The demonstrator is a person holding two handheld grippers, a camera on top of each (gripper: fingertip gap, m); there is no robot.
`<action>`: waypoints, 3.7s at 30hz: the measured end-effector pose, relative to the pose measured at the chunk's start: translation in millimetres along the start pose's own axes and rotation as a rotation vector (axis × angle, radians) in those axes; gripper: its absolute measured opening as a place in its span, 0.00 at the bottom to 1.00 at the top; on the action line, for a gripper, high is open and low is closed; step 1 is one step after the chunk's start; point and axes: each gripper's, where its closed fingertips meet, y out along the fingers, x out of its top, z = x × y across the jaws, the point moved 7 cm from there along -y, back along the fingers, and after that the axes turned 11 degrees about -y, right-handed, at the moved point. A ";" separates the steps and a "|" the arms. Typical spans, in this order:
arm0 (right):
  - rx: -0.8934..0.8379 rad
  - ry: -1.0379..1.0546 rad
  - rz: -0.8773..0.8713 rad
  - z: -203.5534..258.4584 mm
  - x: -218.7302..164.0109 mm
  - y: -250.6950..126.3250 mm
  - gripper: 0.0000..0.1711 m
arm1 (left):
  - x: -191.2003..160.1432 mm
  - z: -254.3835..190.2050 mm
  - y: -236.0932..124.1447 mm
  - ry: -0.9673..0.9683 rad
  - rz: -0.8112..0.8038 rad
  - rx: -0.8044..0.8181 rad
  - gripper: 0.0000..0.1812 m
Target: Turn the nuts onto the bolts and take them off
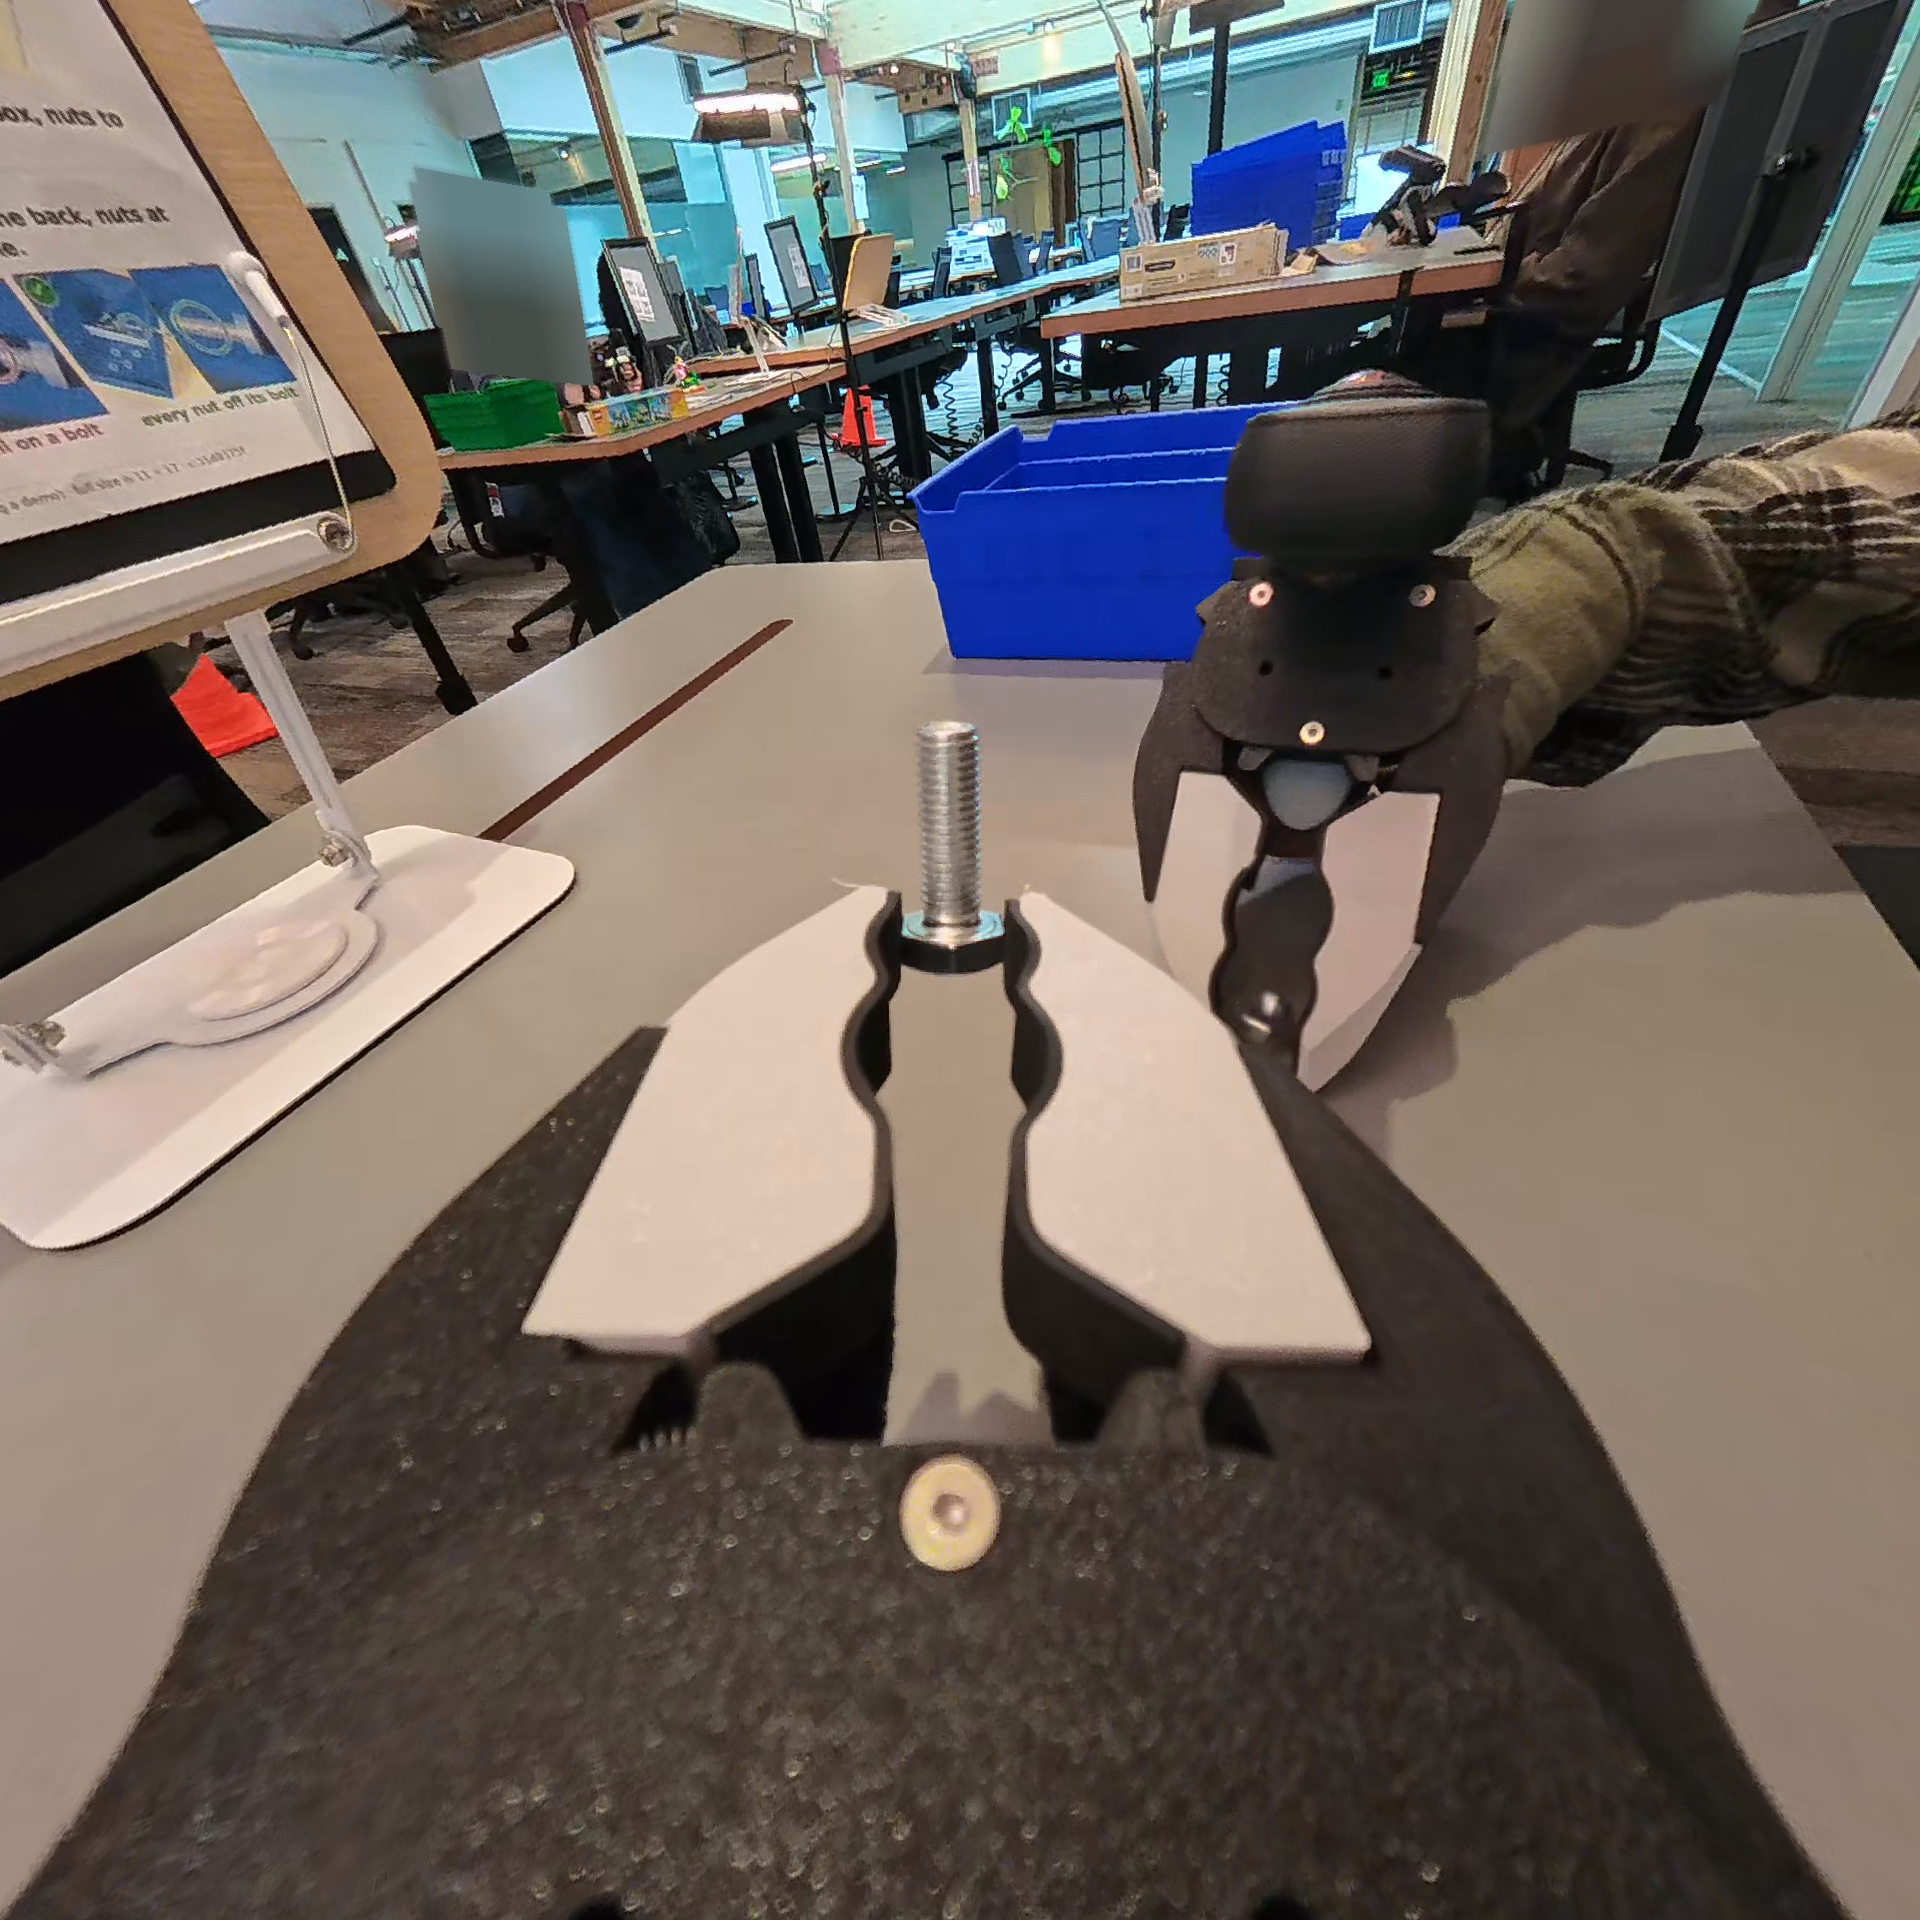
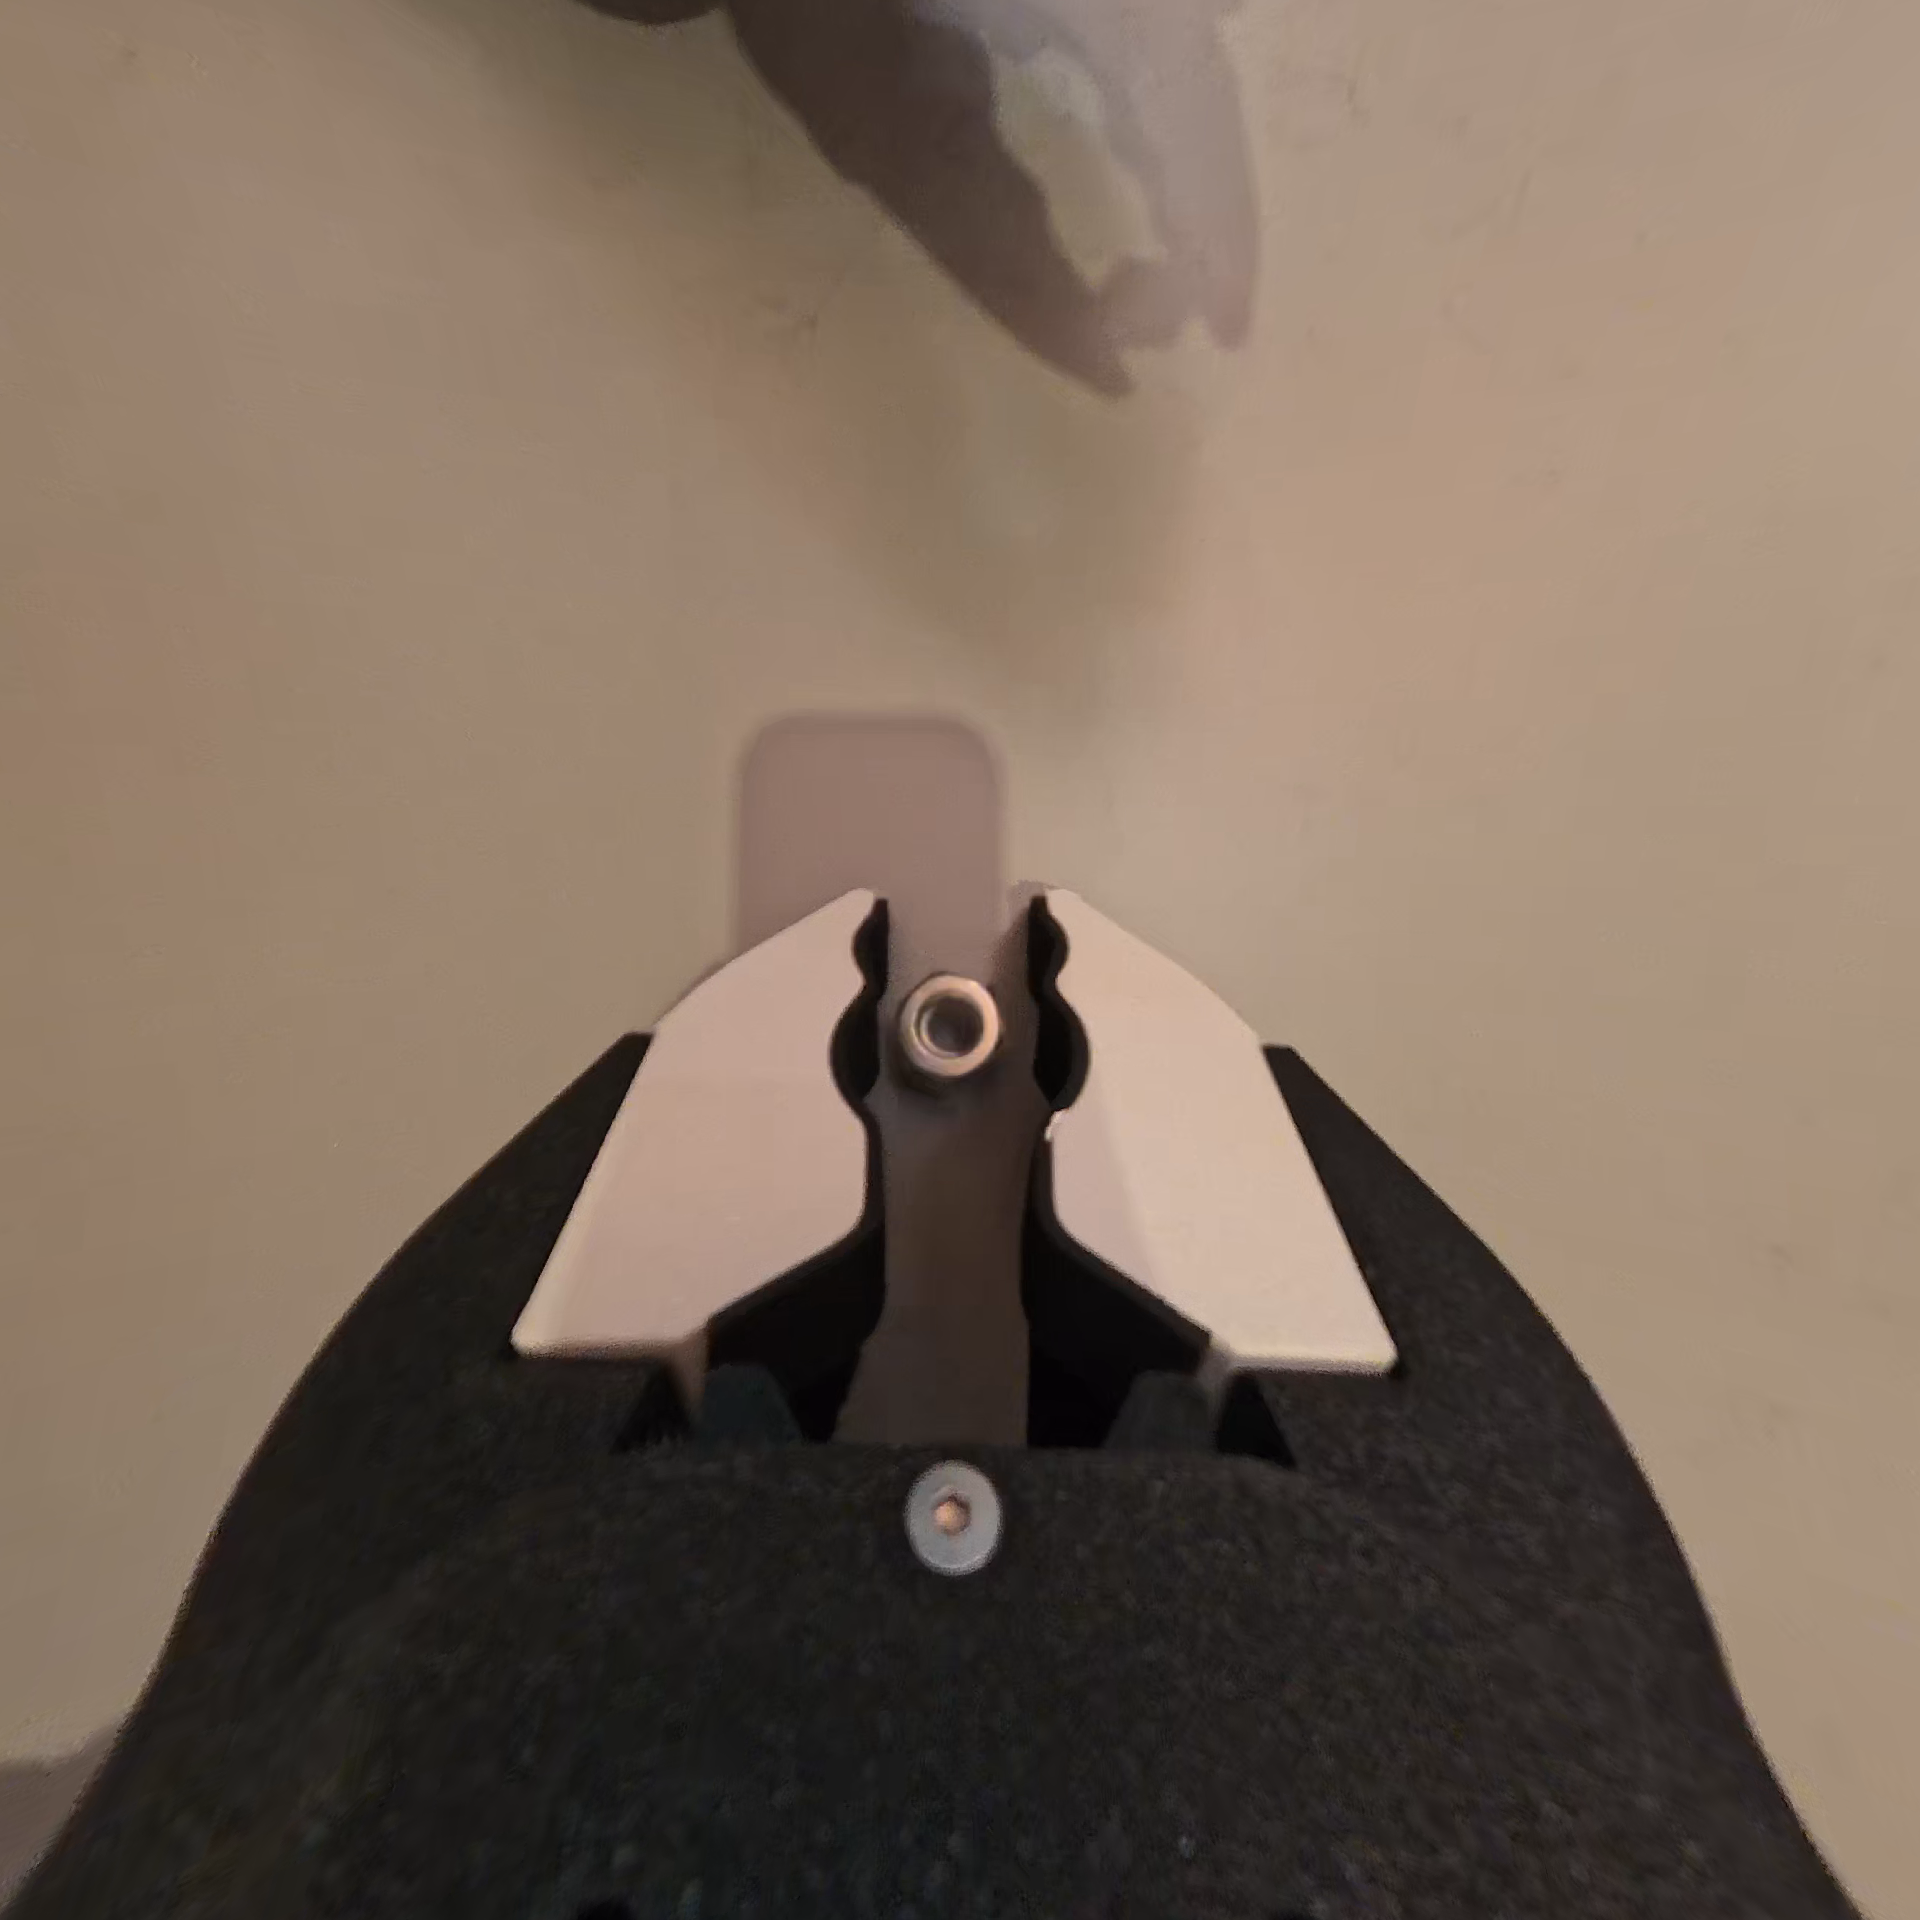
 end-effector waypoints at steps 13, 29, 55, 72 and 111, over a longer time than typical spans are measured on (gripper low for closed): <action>-0.057 -0.042 -0.029 13.4 -17.9 -38.2 0.29 | 0.9 -4.5 0.8 -0.003 -0.006 -0.028 0.10; -0.113 0.172 -0.090 10.1 -52.0 -37.7 0.14 | -2.6 -7.6 3.8 -0.007 0.001 -0.058 0.10; -0.182 0.084 -0.169 7.4 -25.7 -64.3 0.10 | -7.6 -20.2 10.4 0.017 0.024 -0.141 0.10; -0.039 -0.095 -0.226 -9.3 91.1 -104.9 0.10 | -9.6 -51.0 20.0 0.108 0.066 -0.246 0.10; -0.292 0.182 -0.513 -11.6 102.0 -88.2 0.10 | 6.2 -42.8 7.4 0.087 -0.082 -0.066 0.10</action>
